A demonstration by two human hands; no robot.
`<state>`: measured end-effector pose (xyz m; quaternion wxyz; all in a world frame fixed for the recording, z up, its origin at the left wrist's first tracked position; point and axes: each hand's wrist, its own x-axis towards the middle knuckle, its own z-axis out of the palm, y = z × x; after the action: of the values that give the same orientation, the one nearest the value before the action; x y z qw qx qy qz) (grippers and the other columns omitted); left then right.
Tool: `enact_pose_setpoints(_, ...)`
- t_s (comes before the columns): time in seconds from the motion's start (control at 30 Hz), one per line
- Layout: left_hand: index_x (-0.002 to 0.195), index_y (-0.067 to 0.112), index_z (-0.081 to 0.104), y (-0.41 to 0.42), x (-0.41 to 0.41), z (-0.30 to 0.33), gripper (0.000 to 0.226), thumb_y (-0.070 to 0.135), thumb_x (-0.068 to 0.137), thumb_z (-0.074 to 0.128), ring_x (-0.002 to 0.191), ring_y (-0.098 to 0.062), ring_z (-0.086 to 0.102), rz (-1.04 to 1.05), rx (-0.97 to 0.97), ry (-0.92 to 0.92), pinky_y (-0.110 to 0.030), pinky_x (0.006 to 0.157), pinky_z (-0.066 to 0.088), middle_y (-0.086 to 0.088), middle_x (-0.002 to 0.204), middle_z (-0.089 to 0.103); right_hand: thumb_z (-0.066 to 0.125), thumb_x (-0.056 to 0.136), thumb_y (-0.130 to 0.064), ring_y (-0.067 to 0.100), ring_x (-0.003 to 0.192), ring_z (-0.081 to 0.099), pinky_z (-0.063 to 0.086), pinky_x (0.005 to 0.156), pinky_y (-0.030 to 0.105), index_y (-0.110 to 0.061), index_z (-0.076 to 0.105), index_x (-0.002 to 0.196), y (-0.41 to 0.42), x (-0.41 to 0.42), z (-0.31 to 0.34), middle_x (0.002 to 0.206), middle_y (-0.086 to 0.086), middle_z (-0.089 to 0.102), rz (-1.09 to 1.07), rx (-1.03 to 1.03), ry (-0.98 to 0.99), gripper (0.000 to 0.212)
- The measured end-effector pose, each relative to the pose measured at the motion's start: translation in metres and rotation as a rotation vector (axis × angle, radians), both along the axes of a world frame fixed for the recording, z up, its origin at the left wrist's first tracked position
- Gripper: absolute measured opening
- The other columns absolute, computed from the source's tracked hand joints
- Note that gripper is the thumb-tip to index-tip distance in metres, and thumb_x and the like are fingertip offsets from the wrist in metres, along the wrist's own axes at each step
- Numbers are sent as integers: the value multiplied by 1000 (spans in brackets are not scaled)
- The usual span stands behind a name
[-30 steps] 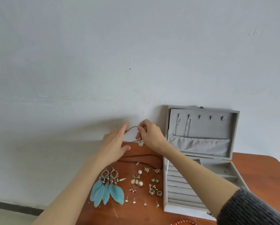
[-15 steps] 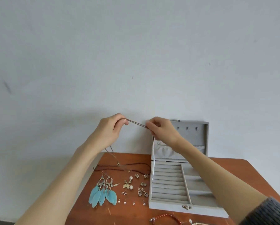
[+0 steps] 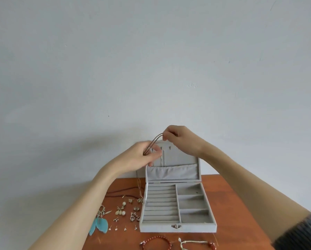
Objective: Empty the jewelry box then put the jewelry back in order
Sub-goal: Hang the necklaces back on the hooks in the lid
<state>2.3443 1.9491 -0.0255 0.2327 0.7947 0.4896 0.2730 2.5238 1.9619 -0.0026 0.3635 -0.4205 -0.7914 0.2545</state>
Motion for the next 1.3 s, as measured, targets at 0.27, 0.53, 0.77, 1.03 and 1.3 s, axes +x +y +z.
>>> enact_pose_setpoints(0.27, 70, 22, 55, 12, 27, 7, 33, 32, 97, 39, 40, -3, 27, -23, 46, -255, -15, 43, 27, 14, 43, 29, 42, 95, -35, 12, 58, 29, 27, 58, 25, -17, 34, 63, 7, 35, -16, 62, -6, 33, -57, -36, 57, 37)
enact_pose_setpoints(0.53, 64, 22, 56, 38, 50, -14, 33, 30, 95, 46, 46, -12, 27, 60, 103, -204, -28, 50, 25, 9, 46, 28, 53, 92, -38, 14, 50, 44, 45, 57, 24, -15, 48, 63, 34, 47, -49, 49, -5, 40, 107, -460, 462, 38)
enact_pose_setpoints(0.77, 73, 29, 59, 80, 46, -58, 22, 33, 92, 50, 52, 0, 45, 142, 154, 54, -12, 51, 35, 11, 61, 55, 52, 92, -34, 7, 44, 28, 33, 52, 19, -16, 65, 73, 65, 46, -85, 51, -7, 28, -23, -324, 181, 29)
enact_pose_setpoints(1.03, 69, 17, 42, 113, 63, -82, 33, 39, 94, 44, 63, -23, 52, 489, 405, 113, -30, 53, 33, 7, 57, 48, 50, 92, -29, 19, 51, 38, 30, 52, 29, -7, 50, 56, 99, 26, -113, 48, 4, 42, -450, 10, 88, 42)
enact_pose_setpoints(1.3, 69, 18, 54, 117, 77, -91, 35, 43, 91, 46, 72, -27, 54, 704, 241, 65, -29, 59, 35, -2, 70, 63, 52, 90, -25, 16, 45, 36, 26, 44, 26, -16, 35, 41, 111, 15, -128, 41, 0, 35, -545, -180, 196, 53)
